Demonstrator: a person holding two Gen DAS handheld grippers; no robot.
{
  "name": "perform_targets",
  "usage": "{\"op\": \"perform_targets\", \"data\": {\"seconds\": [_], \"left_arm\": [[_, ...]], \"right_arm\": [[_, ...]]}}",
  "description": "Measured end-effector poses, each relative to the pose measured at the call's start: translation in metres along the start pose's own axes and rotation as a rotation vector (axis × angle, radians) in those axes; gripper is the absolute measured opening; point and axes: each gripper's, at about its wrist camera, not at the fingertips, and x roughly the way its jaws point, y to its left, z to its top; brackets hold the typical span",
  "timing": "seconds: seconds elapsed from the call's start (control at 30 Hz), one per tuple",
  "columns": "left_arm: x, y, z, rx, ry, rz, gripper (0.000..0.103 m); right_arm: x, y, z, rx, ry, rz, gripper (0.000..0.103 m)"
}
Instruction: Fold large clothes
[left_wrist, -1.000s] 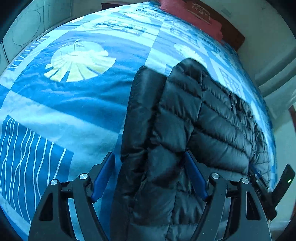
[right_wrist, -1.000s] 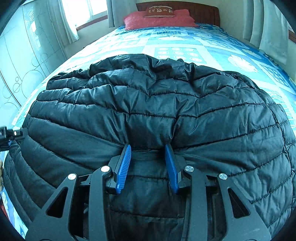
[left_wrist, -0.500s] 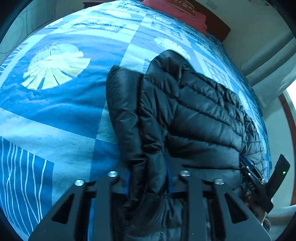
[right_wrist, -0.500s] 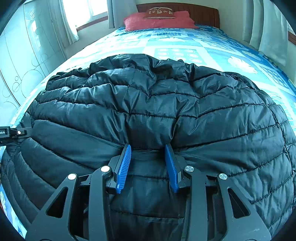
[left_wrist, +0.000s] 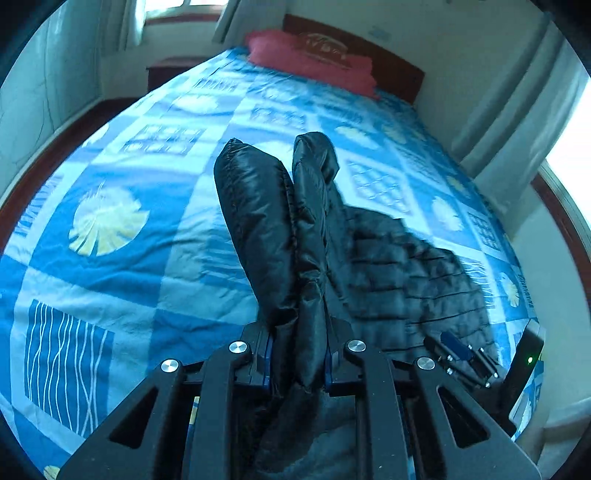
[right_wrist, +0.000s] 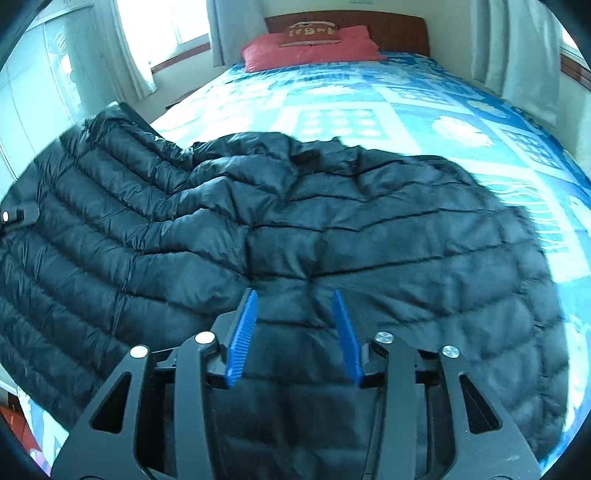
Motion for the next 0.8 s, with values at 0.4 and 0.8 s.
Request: {"op": "perform_targets", "data": {"seconds": [0.4,0.8], "left_arm": [[0.023,-0.154,-0.016,0.183,0.022,-0.014,0.019],[0.107,-0.255,-0.068,0.241,0.146,-0.055,0.019]], "right_arm": [[-0.071,-0.100,-0.014,0.077,-0.085,-0.105,0.052],[-0.092,-0.181,-0.037,0.174,-0.082,-0.175,0.052]]}}
